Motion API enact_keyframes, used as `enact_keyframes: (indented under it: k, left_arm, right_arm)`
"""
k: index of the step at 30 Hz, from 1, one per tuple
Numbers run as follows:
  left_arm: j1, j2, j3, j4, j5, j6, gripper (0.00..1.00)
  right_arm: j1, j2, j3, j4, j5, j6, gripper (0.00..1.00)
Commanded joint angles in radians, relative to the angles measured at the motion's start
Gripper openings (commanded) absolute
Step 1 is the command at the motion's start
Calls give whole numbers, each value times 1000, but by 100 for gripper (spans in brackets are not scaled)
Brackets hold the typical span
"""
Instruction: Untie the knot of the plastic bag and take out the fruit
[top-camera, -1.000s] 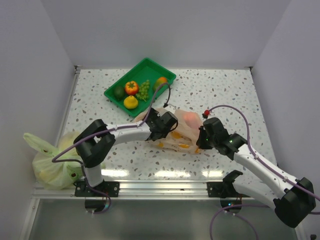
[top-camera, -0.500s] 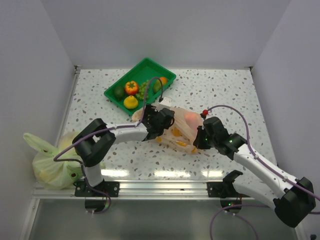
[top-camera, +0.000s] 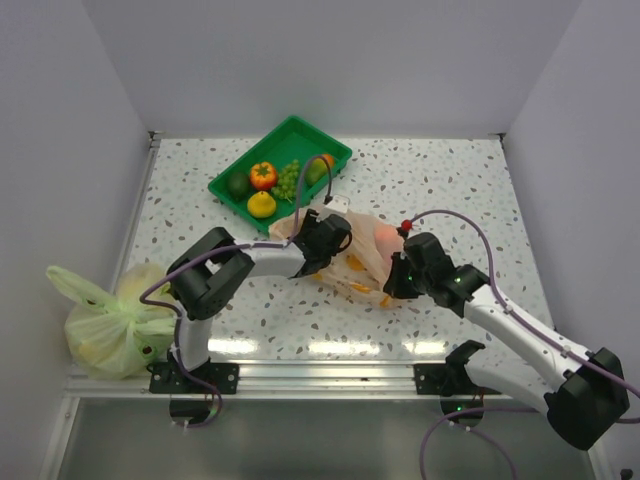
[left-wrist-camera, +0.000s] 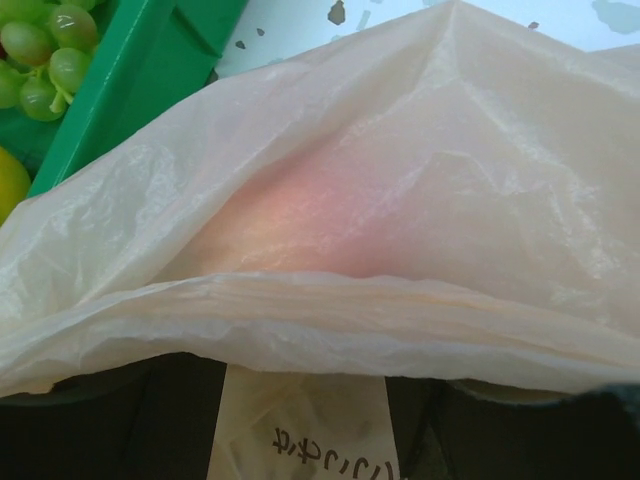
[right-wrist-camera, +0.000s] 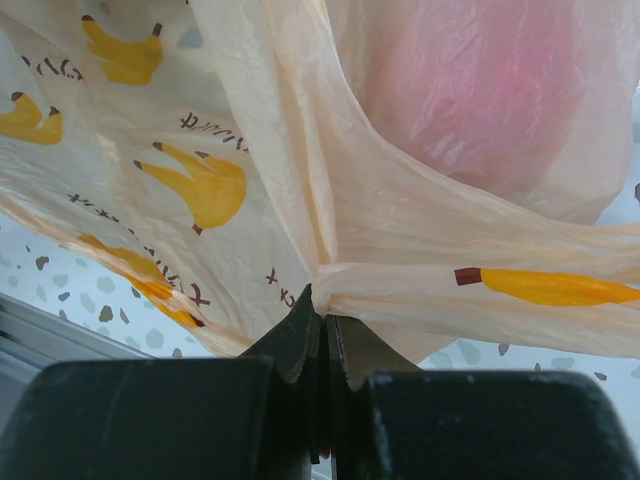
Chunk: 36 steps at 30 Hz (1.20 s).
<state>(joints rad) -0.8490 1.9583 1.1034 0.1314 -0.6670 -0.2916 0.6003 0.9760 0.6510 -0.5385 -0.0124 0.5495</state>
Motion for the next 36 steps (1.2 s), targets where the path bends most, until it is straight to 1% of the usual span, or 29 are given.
enact_keyframes:
  k: [1, 2, 4, 5, 7, 9, 13, 15, 17, 18, 19, 22, 25, 29, 30, 33, 36]
  left_arm:
    - [11, -47, -17, 102, 56, 28, 52]
    - [8, -59, -28, 99, 64, 32, 46]
    - [8, -99, -62, 79, 96, 42, 42]
    - [10, -129, -72, 70, 109, 43, 35]
    - [8, -160, -112, 38, 158, 45, 33]
    - [8, -200, -138, -1, 210, 40, 28]
    - [4, -286, -198, -93, 306, 29, 23]
    - [1, -343, -232, -127, 368, 22, 22]
    - [-7, -401, -252, -130, 401, 13, 22]
    - [-16, -421, -270, -171, 424, 2, 22]
    - [-22, -441, -278, -171, 440, -1, 22]
    - [-45, -516, -290, -184, 492, -9, 22]
    - [-67, -590, -290, -176, 510, -9, 23]
    - [-70, -668, -275, -147, 575, 15, 23]
    - [-70, -674, -267, -115, 616, 20, 23]
    - [-70, -688, -229, -122, 662, 28, 23]
    - [-68, -702, -180, -130, 662, 28, 23]
  right_arm:
    - [4, -3, 47, -24, 6, -5, 0]
    - [4, -5, 52, -29, 11, -10, 0]
    - [6, -6, 74, -44, 31, -11, 0]
    - [4, -7, 84, -49, 37, -13, 0]
    - [4, -8, 113, -64, 57, -14, 0]
    - [4, -10, 136, -74, 75, -17, 0]
    - [4, -20, 203, -90, 132, -19, 0]
    - [4, -20, 223, -94, 160, -22, 0]
    - [4, -13, 240, -90, 183, -26, 0]
    - [4, -7, 242, -84, 187, -26, 0]
    - [4, 1, 242, -78, 187, -26, 0]
    - [6, 24, 225, -49, 178, -26, 0]
    - [4, 36, 176, -8, 154, -11, 0]
    - [4, 49, 121, 12, 134, -2, 0]
    - [4, 52, 102, 11, 134, 0, 0]
    - [4, 44, 67, 11, 146, 0, 0]
    - [4, 30, 41, -1, 163, 4, 0]
